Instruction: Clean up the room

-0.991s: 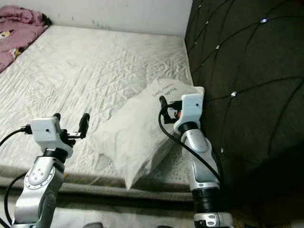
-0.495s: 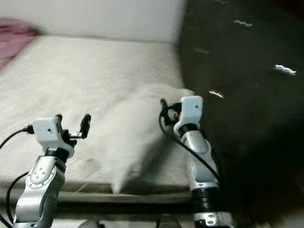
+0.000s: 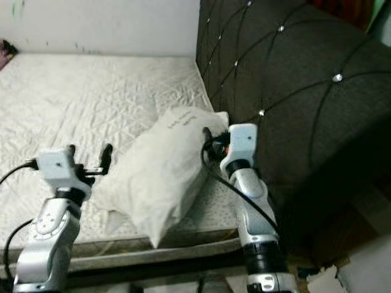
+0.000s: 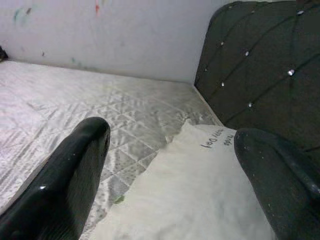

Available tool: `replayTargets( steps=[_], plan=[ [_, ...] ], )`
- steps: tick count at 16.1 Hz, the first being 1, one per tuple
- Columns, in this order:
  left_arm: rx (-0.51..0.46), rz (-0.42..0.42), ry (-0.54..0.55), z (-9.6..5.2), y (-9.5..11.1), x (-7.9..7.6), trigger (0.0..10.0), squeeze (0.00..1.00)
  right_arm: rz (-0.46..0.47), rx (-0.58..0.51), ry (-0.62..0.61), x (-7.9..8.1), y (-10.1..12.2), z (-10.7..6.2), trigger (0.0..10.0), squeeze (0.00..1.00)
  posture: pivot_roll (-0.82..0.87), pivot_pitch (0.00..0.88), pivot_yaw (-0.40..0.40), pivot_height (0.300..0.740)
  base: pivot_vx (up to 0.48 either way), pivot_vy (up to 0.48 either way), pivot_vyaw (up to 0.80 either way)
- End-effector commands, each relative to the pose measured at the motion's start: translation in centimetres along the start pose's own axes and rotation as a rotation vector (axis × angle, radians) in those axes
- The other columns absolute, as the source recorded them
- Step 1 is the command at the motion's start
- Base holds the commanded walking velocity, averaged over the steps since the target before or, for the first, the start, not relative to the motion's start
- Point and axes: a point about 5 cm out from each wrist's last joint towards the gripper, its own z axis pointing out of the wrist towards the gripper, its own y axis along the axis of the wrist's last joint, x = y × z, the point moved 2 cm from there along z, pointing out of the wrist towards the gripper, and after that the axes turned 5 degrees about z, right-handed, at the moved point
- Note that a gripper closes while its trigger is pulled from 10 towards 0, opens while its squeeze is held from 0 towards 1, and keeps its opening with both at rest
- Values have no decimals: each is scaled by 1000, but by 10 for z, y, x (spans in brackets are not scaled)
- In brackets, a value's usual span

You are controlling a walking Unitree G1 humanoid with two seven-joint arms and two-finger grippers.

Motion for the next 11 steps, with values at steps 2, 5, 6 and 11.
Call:
replayTargets(
  steps=[2, 5, 6, 11],
  plan=[
    [-1, -12, -14, 2, 1, -7, 10000, 0, -10, -9, -23, -9, 4, 0, 10000, 0, -73, 0, -30, 740, 0, 0, 0],
    [0, -15, -10, 2, 1, -7, 10000, 0, -11, -8, -22, -9, 3, 0, 10000, 0, -73, 0, -30, 740, 0, 0, 0],
    [1, -18, -9, 2, 1, -7, 10000, 0, -11, -7, -22, -9, 3, 0, 10000, 0, -73, 0, -30, 740, 0, 0, 0],
    [4, -20, -7, 3, 0, -7, 10000, 0, -12, -3, -19, -9, 2, 0, 10000, 0, -74, 0, -31, 740, 0, 0, 0]
  ],
)
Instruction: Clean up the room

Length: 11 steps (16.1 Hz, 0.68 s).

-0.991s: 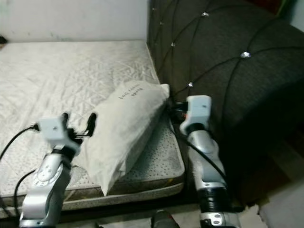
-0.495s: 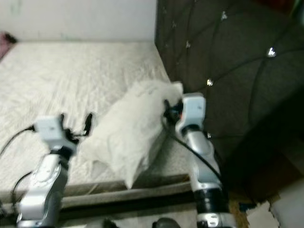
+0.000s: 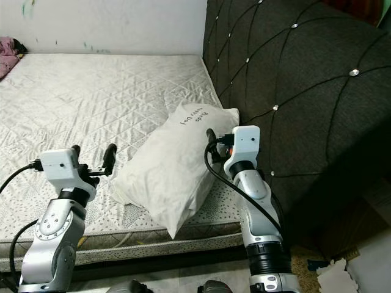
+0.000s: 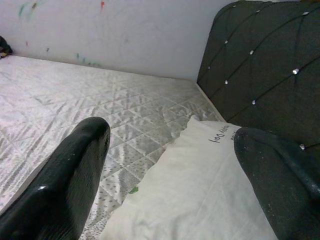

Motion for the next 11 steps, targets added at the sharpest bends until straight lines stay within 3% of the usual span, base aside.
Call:
replayTargets(
  steps=[1, 4, 9, 11],
  plan=[
    [4, -1, 1, 1, 0, -1, 10000, 0, -7, -13, 1, -2, 5, 2, 10000, 0, -74, 0, -31, 740, 0, 0, 0],
    [7, 2, 20, 1, 0, 1, 10000, 0, 7, -19, 26, 1, 6, 1, 10000, 0, -73, 0, -32, 740, 0, 0, 0],
    [17, 71, 167, 2, 1, 21, 10000, 0, 34, -4, 73, 6, 5, -1, 10000, 0, -65, 0, -35, 740, 0, 0, 0],
    [19, 56, 138, -3, 0, 23, 10000, 0, 41, 6, 105, 10, 4, -3, 10000, 0, -62, 0, -38, 740, 0, 0, 0]
  ],
)
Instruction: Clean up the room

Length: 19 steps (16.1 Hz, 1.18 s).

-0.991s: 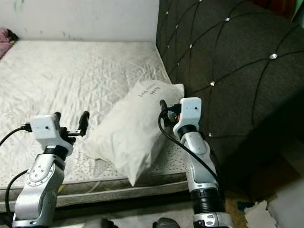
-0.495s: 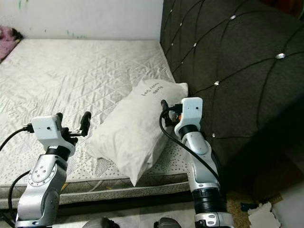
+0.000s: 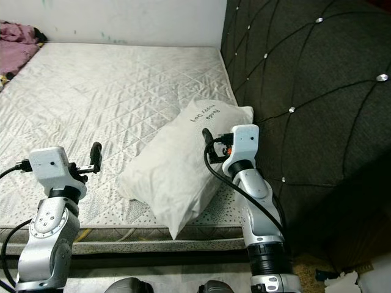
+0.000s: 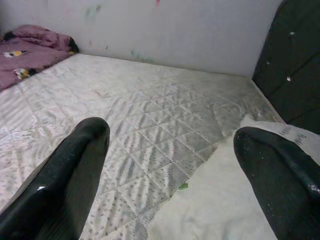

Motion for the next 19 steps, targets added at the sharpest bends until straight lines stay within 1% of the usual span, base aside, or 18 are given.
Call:
replayTargets(
  steps=[1, 2, 4, 8, 19],
  plan=[
    [6, 5, 5, -7, -1, 6, 10000, 0, 5, -5, 20, 2, 3, -4, 10000, 0, -58, 11, -39, 740, 0, 0, 0],
    [8, 6, 10, -9, -1, 7, 10000, 0, 5, -6, 22, 3, 3, -5, 10000, 0, -58, 13, -40, 740, 0, 0, 0],
    [43, -8, 24, -15, -8, 12, 10000, 0, 14, -4, 8, 0, 3, -10, 10000, 0, -58, 26, -40, 740, 0, 0, 0],
    [47, -27, -12, -20, -8, 7, 10000, 0, 19, 8, -4, -1, 2, -14, 10000, 0, -60, 41, -41, 740, 0, 0, 0],
    [57, -49, -20, -20, -8, 4, 10000, 0, 16, 20, -2, -1, 4, -15, 10000, 0, -65, 50, -47, 740, 0, 0, 0]
  ],
)
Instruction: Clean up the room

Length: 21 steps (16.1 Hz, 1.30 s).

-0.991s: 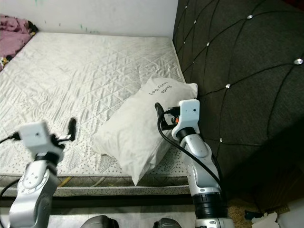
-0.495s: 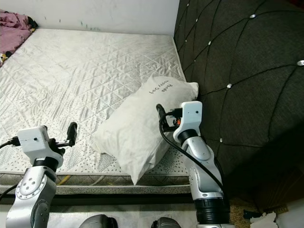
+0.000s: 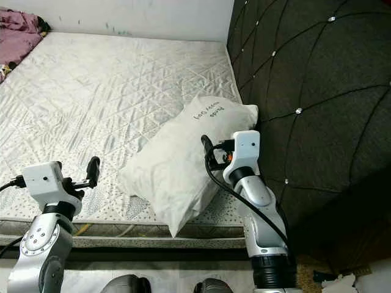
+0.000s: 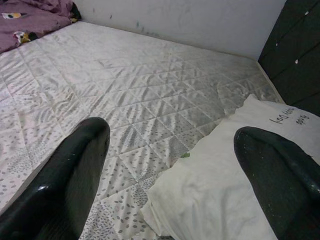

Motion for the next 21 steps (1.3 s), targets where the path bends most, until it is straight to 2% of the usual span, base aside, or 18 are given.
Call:
replayTargets(
  steps=[1, 11, 18, 21],
  plan=[
    [-5, -1, -13, 0, 3, -3, 10000, 0, -5, -16, 3, -1, 6, -1, 10000, 0, -66, 49, -47, 740, 0, 0, 0],
    [-10, -1, -17, 3, 4, -4, 10000, 0, -10, -14, 9, 0, 6, 2, 10000, 0, -65, 44, -48, 736, 0, 0, 0],
    [-12, 4, -5, 5, 4, -3, 10000, 0, -17, -16, 16, 1, 6, 3, 10000, 0, -67, 36, -51, 661, 0, 0, 0],
    [-14, 6, -5, 5, 4, -4, 10000, 0, -17, -13, 11, 0, 6, 4, 10000, 0, -67, 36, -51, 656, 0, 0, 0]
  ],
)
